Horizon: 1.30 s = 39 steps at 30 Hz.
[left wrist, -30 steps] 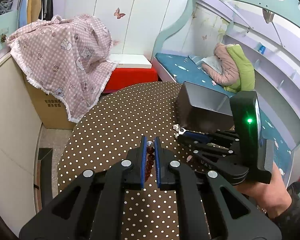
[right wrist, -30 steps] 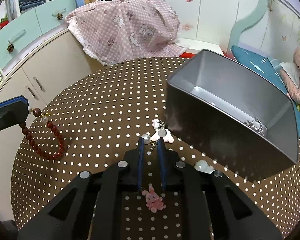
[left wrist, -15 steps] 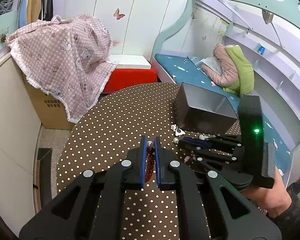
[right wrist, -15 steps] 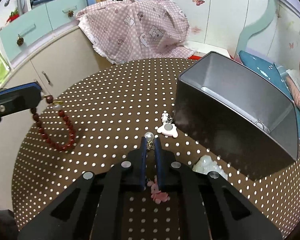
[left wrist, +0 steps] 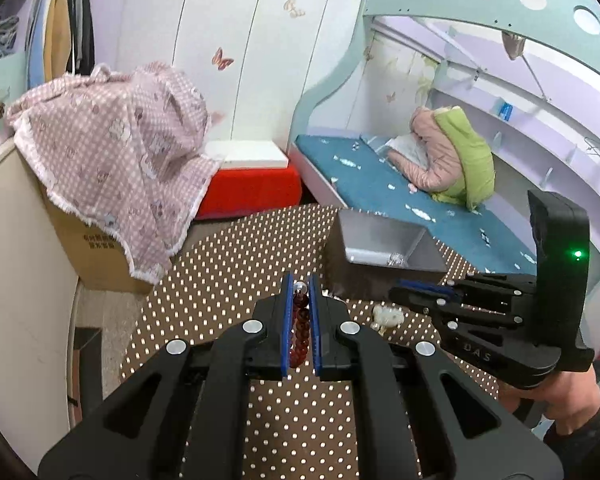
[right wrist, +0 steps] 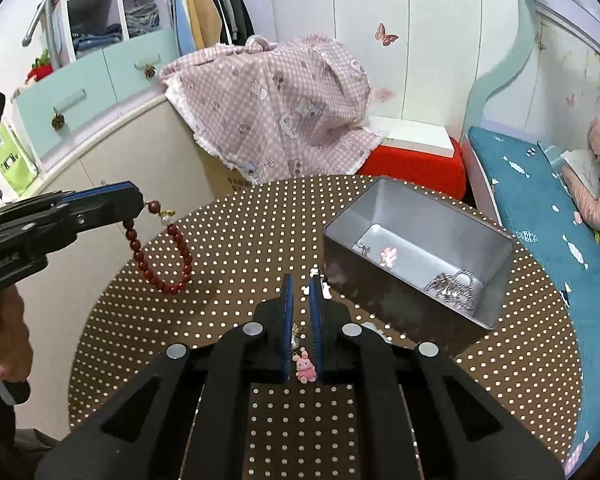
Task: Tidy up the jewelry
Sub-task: 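Lift the red bead bracelet with the left tool while the right tool holds the pink bunny charm, then lower both held pieces into the tin box and open both tools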
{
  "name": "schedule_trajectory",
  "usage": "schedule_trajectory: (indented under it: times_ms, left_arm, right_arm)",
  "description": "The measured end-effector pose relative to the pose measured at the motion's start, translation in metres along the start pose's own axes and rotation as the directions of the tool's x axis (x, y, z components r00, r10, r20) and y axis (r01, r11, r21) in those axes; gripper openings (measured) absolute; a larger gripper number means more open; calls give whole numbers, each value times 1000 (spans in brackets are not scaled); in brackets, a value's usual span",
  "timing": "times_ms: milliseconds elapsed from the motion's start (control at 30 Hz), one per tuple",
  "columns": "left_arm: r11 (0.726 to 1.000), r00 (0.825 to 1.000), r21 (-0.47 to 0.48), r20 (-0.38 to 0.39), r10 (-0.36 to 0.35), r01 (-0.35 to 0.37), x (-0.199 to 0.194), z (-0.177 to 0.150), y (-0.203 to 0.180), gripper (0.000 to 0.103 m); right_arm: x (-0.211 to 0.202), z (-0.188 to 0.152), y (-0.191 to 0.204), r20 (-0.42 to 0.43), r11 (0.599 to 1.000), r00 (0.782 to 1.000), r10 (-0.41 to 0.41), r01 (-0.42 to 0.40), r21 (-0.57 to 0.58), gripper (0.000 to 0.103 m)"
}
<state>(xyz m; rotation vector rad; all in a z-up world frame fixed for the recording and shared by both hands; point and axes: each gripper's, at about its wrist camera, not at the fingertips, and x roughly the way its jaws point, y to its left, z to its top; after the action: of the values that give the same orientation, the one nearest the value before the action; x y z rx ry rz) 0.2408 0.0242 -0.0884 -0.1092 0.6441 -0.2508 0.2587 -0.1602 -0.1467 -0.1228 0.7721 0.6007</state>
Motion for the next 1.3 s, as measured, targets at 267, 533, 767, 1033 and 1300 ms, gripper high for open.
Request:
schedule_trajectory:
  times_ms: [267, 533, 767, 1033, 1300]
  left_arm:
    - [1000, 1000, 2, -10, -7, 7, 1, -4, -4, 8]
    - [1000, 1000, -7, -30, -5, 5, 7, -11, -1, 8]
    - [1000, 999, -9, -32, -7, 7, 9, -11, 0, 8]
    - [1000, 1000, 14, 3, -14, 14, -1, 1, -5, 8]
    - [997, 997, 67, 63, -53, 49, -11, 29, -24, 8]
  right_arm:
    - [56, -23, 6, -149, 999, 989, -20, 15, -29, 21]
    - [72, -24, 15, -186, 997, 982, -17, 3, -78, 9]
    - [47, -17, 4, -135, 999, 990, 34, -36, -8, 9]
    - [-4, 5, -17, -15, 991, 994, 104, -102, 88, 9]
    - [-51, 26, -30, 84, 992, 994, 71, -80, 100, 9]
